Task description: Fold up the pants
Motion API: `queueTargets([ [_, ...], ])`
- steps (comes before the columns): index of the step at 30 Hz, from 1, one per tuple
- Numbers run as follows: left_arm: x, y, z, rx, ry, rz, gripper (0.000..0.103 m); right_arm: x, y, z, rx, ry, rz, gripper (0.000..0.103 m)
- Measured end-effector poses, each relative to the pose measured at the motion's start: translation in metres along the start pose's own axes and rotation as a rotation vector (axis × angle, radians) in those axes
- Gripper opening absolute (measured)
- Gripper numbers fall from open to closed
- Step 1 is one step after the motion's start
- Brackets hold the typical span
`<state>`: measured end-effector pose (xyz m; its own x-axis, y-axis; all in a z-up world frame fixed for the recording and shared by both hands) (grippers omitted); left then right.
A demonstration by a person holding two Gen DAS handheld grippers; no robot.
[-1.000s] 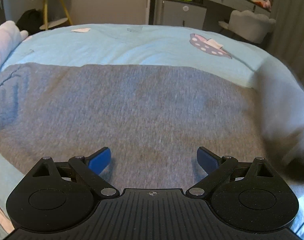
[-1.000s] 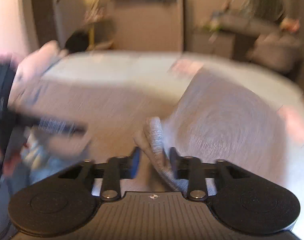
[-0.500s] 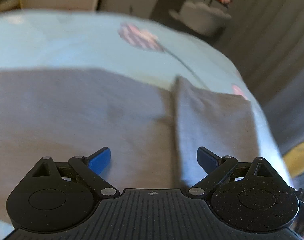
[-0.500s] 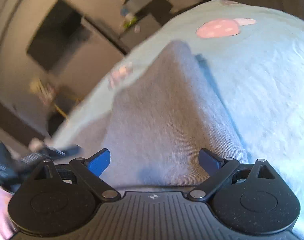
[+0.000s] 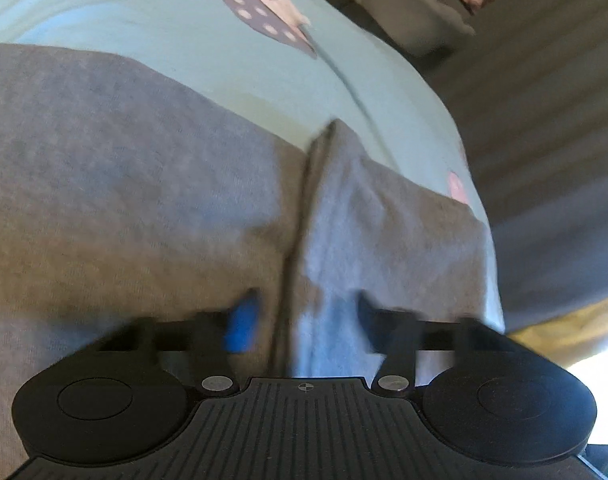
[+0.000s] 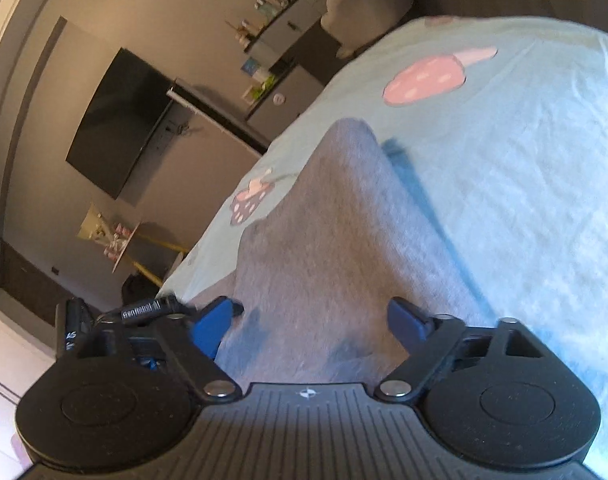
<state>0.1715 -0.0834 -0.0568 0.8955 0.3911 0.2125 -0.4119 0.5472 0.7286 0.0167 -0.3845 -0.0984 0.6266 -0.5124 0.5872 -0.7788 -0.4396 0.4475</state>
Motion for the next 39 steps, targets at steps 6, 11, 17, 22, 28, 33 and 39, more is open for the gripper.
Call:
queueTargets([
  [6, -0.012, -0.013, 0.005, 0.047, -0.05, -0.02, 0.037, 0.002, 0.004, 0.014, -0.089, -0.042, 0.011, 0.043],
  [11, -0.012, -0.016, 0.01, 0.061, -0.073, -0.03, 0.023, 0.002, 0.005, 0.019, -0.103, -0.053, 0.019, 0.04],
  [17, -0.015, 0.007, 0.022, 0.054, -0.136, 0.023, 0.019, 0.002, 0.011, 0.015, -0.1, -0.025, 0.04, 0.04],
  [22, -0.018, 0.047, 0.024, 0.074, -0.264, 0.079, 0.011, 0.003, 0.014, 0.004, -0.081, 0.031, 0.042, 0.041],
  [28, -0.019, 0.101, -0.01, 0.338, -0.477, 0.286, 0.005, -0.001, 0.004, -0.006, -0.089, 0.089, -0.02, 0.041],
  [33, -0.006, 0.096, -0.029, 0.137, -0.247, 0.168, 0.026, -0.001, -0.002, -0.013, -0.135, 0.125, -0.044, 0.041],
  [39, -0.001, 0.039, -0.015, -0.025, -0.136, 0.044, 0.049, 0.0, 0.012, -0.016, -0.14, 0.111, 0.015, 0.041],
])
Point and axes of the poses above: each gripper's, at about its wrist camera, not at the fingertips, and y roughly against the way its jaws point, z to its right, x to its top, the point moved 5 cm from there along -y, roughly the way its jaws point, and after that the axes turned 10 degrees about y, right-handed, at the moved point
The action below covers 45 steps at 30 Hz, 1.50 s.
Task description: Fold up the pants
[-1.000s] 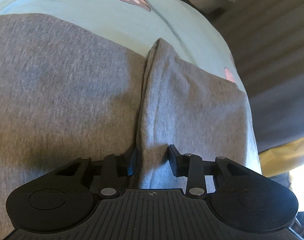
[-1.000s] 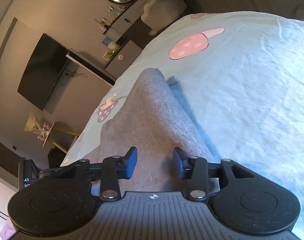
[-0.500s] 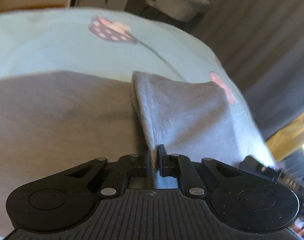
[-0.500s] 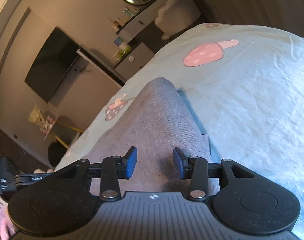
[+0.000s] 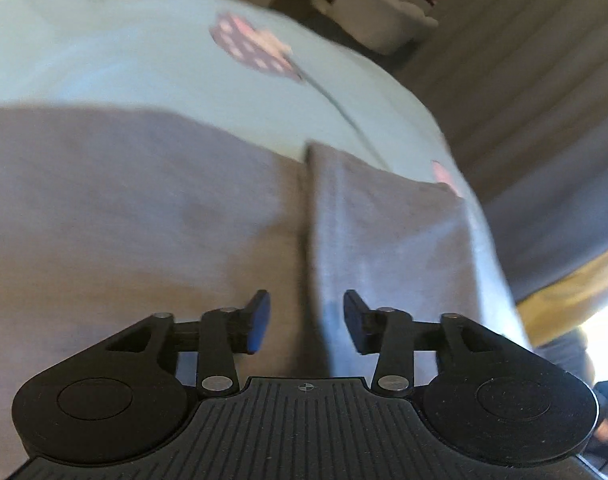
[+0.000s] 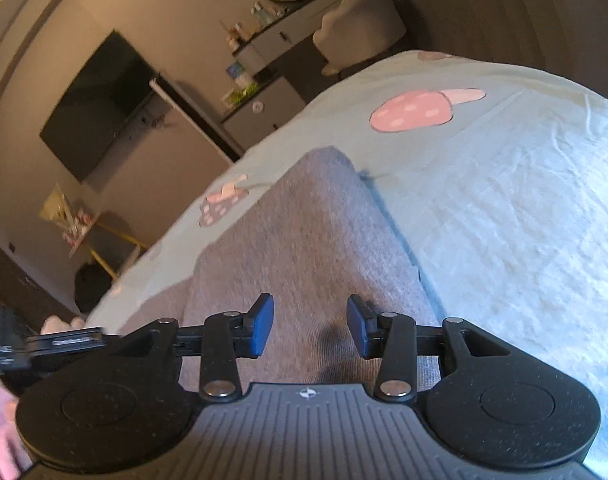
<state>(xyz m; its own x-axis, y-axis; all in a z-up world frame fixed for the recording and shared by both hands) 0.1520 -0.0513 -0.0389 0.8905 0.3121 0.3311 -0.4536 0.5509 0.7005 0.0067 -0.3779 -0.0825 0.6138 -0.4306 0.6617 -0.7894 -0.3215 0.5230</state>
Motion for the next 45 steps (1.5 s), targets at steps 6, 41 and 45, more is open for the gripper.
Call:
queueTargets([
  [6, 0.006, -0.043, -0.001, -0.133, 0.122, -0.062, 0.076, -0.002, -0.008, 0.01, 0.013, -0.032, -0.019, 0.042],
  [41, -0.028, 0.057, -0.045, 0.105, -0.035, 0.084, 0.077, -0.021, -0.025, -0.051, -0.061, 0.253, -0.218, 0.031],
  [45, -0.026, 0.046, -0.047, 0.089, -0.002, 0.072, 0.077, -0.021, -0.04, -0.043, -0.087, 0.221, -0.243, 0.031],
])
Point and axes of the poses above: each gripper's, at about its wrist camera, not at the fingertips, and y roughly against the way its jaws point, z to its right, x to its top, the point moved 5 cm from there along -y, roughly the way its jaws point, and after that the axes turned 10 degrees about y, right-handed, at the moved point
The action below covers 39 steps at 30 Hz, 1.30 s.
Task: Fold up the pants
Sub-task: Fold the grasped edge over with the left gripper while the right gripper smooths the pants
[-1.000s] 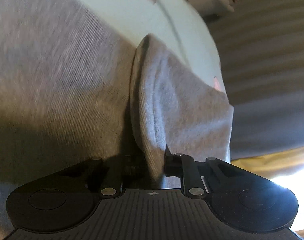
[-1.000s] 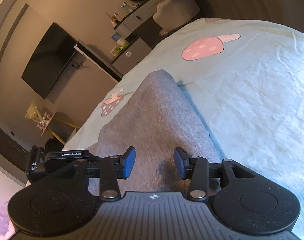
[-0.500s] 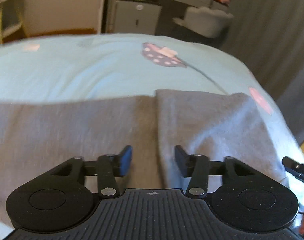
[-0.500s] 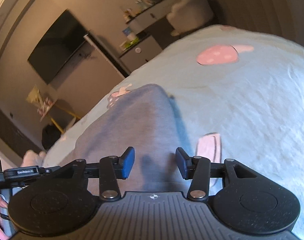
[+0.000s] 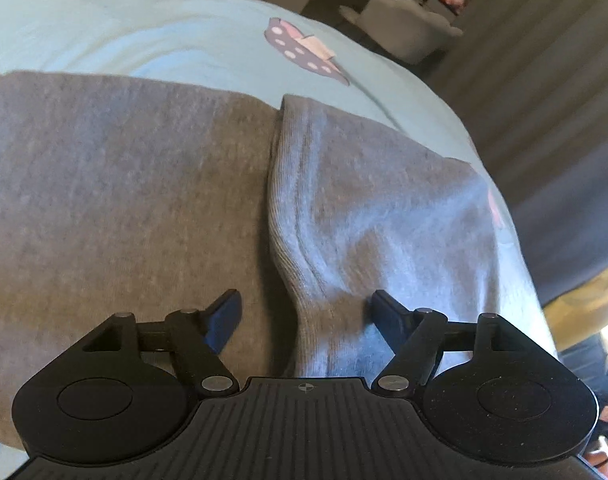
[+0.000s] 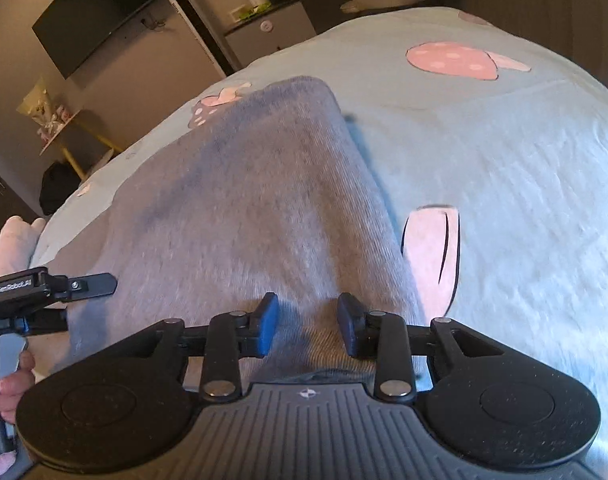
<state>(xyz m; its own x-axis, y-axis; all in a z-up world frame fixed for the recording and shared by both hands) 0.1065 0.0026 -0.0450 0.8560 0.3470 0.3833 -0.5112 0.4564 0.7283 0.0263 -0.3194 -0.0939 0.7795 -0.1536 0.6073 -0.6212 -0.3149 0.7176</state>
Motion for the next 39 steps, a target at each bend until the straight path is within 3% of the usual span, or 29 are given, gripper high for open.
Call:
queueTargets([
  [4, 0.006, -0.007, 0.007, -0.046, 0.008, -0.001, 0.077, -0.001, 0.003, -0.003, 0.019, 0.008, 0.035, 0.038],
  [13, 0.042, -0.052, 0.017, -0.112, 0.154, -0.047, 0.075, -0.001, 0.006, 0.018, 0.081, -0.08, 0.111, 0.042],
  [15, 0.048, -0.062, 0.018, -0.132, 0.199, -0.072, 0.058, -0.001, 0.005, 0.018, 0.086, -0.078, 0.125, 0.044],
  [17, 0.053, -0.072, 0.021, -0.143, 0.224, -0.095, 0.047, 0.003, 0.003, 0.014, 0.085, -0.069, 0.143, 0.047],
  [18, 0.053, -0.075, 0.023, -0.15, 0.219, -0.11, 0.031, 0.004, 0.004, 0.014, 0.086, -0.066, 0.151, 0.049],
  [19, 0.052, -0.078, 0.027, -0.155, 0.211, -0.135, 0.024, 0.004, 0.005, 0.014, 0.086, -0.065, 0.161, 0.051],
  [21, 0.047, -0.082, 0.038, -0.133, 0.163, -0.166, 0.022, 0.005, 0.008, 0.014, 0.075, -0.064, 0.179, 0.052],
  [23, 0.042, -0.076, 0.049, -0.07, 0.064, -0.132, 0.019, 0.006, 0.011, 0.016, 0.065, -0.07, 0.203, 0.053],
  [26, 0.044, -0.058, 0.059, -0.054, 0.005, -0.076, 0.014, 0.007, 0.015, 0.021, 0.05, -0.093, 0.223, 0.054],
  [31, 0.058, -0.003, 0.064, -0.022, -0.098, 0.054, 0.013, 0.009, 0.022, 0.023, 0.033, -0.085, 0.252, 0.056],
  [33, 0.062, 0.017, 0.058, 0.035, -0.148, 0.104, 0.015, 0.009, 0.022, 0.021, 0.034, -0.079, 0.25, 0.057],
  [34, 0.063, 0.023, 0.052, 0.079, -0.16, 0.121, 0.019, 0.009, 0.022, 0.02, 0.035, -0.074, 0.247, 0.057],
  [36, 0.064, 0.028, 0.036, 0.118, -0.148, 0.139, 0.044, 0.009, 0.022, 0.018, 0.033, -0.056, 0.235, 0.057],
  [38, 0.058, 0.028, 0.015, 0.106, -0.086, 0.101, 0.055, 0.009, 0.022, 0.013, 0.032, -0.037, 0.232, 0.057],
  [39, 0.053, 0.03, 0.001, 0.104, -0.058, 0.084, 0.055, 0.01, 0.024, 0.011, 0.031, -0.031, 0.237, 0.057],
])
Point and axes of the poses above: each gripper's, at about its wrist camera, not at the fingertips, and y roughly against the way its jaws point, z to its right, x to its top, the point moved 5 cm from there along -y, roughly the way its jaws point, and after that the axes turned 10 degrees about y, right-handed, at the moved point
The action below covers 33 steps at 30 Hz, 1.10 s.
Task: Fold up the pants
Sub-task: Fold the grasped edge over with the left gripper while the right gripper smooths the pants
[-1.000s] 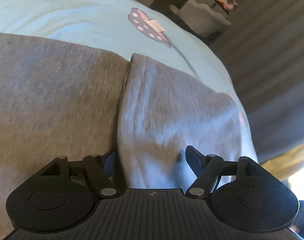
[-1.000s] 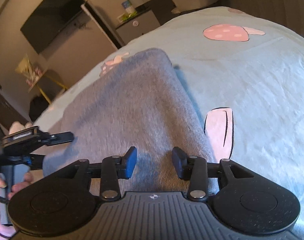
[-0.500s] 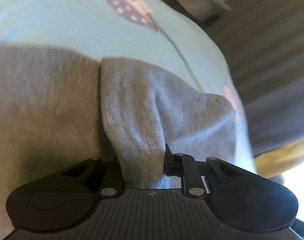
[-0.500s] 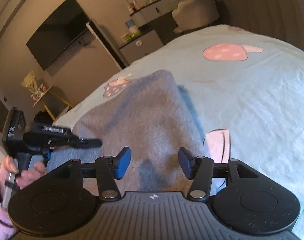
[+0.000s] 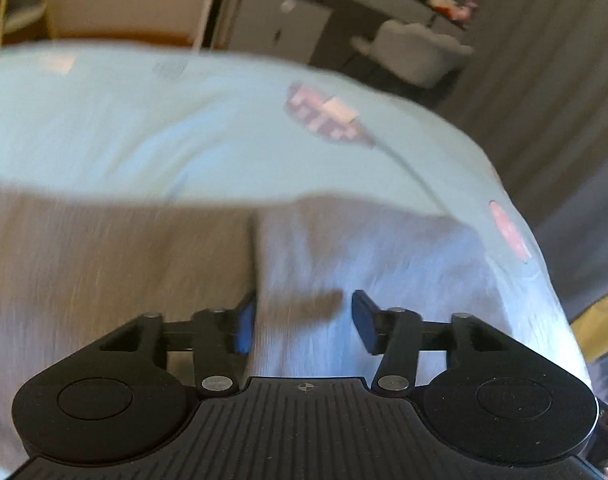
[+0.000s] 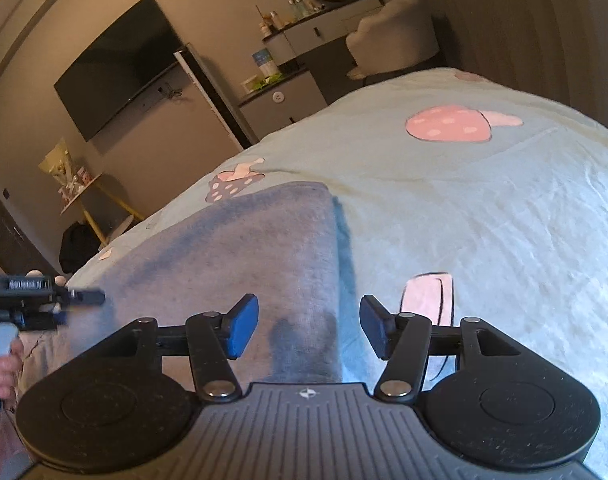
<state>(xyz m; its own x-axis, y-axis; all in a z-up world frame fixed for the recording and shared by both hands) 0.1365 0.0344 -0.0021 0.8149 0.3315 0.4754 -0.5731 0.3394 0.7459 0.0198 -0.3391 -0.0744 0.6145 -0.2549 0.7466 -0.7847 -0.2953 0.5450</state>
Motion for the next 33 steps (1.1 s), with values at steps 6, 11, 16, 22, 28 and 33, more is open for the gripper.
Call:
queueTargets([
  [6, -0.04, -0.011, -0.027, -0.048, 0.09, -0.101, 0.062, 0.004, 0.017, -0.025, 0.06, 0.061, 0.017, 0.044],
  [11, -0.04, -0.026, -0.018, -0.038, 0.03, -0.1, 0.045, -0.013, -0.014, -0.035, 0.009, 0.129, -0.193, 0.043],
  [16, -0.038, -0.009, -0.006, 0.038, -0.048, -0.084, 0.028, -0.009, -0.018, -0.028, 0.037, 0.073, -0.201, 0.043],
  [22, -0.014, 0.032, 0.037, 0.178, -0.301, 0.223, 0.045, -0.011, -0.015, -0.022, 0.067, 0.03, -0.185, 0.049],
  [28, -0.005, -0.014, 0.083, 0.119, -0.331, 0.192, 0.055, -0.012, -0.017, -0.027, 0.08, 0.039, -0.176, 0.056],
  [33, -0.007, -0.077, 0.083, 0.25, -0.317, 0.132, 0.056, -0.014, -0.018, -0.024, 0.092, 0.017, -0.17, 0.055],
])
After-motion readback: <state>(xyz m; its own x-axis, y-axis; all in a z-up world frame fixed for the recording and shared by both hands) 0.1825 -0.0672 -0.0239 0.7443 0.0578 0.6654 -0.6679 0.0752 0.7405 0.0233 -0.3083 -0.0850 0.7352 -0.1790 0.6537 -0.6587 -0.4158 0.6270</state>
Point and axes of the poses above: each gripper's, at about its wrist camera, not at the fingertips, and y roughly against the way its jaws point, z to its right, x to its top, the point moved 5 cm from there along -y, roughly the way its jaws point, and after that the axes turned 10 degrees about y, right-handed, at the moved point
